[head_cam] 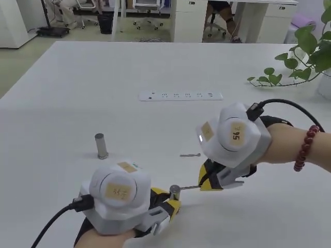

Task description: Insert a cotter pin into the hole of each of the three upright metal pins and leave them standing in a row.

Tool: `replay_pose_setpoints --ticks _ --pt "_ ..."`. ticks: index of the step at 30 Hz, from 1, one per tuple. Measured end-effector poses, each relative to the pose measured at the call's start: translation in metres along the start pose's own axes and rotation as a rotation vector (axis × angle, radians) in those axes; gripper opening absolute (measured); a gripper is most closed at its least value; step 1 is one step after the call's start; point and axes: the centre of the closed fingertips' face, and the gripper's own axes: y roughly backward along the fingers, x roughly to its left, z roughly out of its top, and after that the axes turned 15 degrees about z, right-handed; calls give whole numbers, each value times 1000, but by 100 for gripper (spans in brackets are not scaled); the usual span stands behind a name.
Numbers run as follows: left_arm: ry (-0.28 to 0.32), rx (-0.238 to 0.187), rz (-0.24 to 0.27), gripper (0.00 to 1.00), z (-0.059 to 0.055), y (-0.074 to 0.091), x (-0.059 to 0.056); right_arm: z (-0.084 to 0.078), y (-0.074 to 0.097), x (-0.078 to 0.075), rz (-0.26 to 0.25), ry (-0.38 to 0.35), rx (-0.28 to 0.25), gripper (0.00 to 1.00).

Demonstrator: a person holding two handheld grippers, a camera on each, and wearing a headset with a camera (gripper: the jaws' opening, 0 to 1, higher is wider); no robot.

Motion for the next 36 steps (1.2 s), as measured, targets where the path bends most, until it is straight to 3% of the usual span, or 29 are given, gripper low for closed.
replay_pose_setpoints --ticks 22,36 --pt "2 5 7 12 -1 1 0 1 4 2 -4 22 -12 4" --pt "3 6 10 12 -1 1 1 5 7 -2 -17 12 -63 4"
